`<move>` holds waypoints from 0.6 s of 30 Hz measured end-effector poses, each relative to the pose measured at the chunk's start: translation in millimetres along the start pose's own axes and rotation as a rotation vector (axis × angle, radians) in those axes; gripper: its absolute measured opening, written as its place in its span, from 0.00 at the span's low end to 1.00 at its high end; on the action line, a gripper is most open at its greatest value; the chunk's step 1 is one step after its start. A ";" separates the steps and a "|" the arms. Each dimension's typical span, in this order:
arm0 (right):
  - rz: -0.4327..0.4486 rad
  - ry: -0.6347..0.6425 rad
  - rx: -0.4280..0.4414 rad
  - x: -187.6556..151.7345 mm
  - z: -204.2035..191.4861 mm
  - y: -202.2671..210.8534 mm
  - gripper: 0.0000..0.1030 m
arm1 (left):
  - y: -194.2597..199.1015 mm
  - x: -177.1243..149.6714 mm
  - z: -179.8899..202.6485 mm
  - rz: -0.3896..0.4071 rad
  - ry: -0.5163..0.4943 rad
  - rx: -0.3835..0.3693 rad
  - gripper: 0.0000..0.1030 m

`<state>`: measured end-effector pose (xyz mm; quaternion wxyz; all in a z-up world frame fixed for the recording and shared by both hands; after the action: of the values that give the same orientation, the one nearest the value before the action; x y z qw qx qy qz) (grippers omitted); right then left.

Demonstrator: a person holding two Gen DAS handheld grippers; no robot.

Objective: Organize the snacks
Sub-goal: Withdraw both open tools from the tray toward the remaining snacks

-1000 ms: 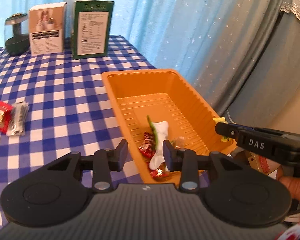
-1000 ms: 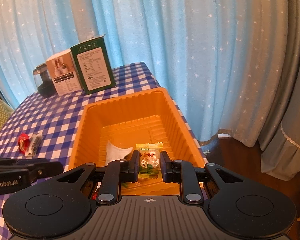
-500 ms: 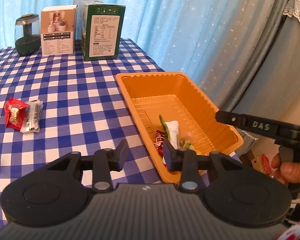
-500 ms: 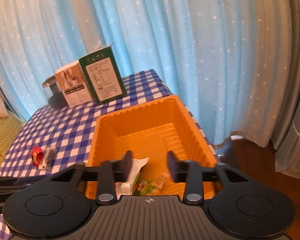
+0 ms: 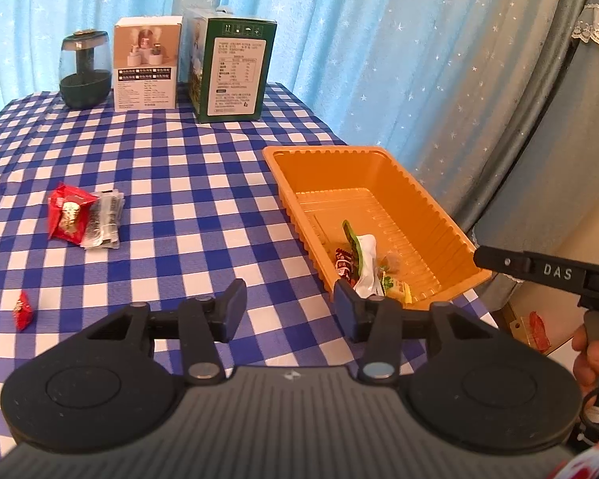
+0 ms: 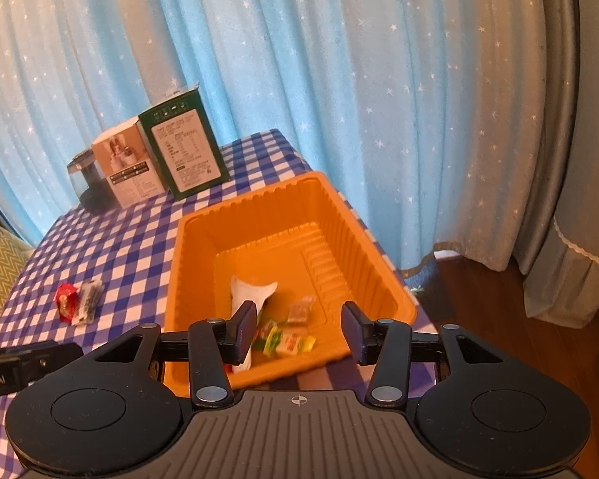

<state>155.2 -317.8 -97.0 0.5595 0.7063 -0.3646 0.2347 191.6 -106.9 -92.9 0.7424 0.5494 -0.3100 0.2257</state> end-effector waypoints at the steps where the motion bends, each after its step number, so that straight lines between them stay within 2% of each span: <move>1: -0.002 0.000 0.000 -1.8 -1.7 2.6 0.47 | 3.6 -0.8 -1.2 0.002 0.000 0.002 0.44; 10: -0.024 0.023 0.023 -22.9 -25.0 25.0 0.56 | 38.0 -11.3 -15.6 0.027 0.004 0.036 0.51; 18: -0.041 0.062 0.064 -34.5 -56.5 32.3 0.60 | 66.5 -25.8 -37.1 0.042 0.019 0.076 0.58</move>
<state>112.9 -258.3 -87.6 0.5523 0.7236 -0.3247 0.2567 136.4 -51.7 -73.9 0.7189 0.5686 -0.3055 0.2579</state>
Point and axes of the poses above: each gripper's, at about its wrist camera, not at the fingertips, and y roughly against the way its jaws point, z to its right, x to its top, the point moved 9 cm from there along -y, roughly the way its jaws point, and after that the axes turned 1 degree about -y, right-handed, at the moved point
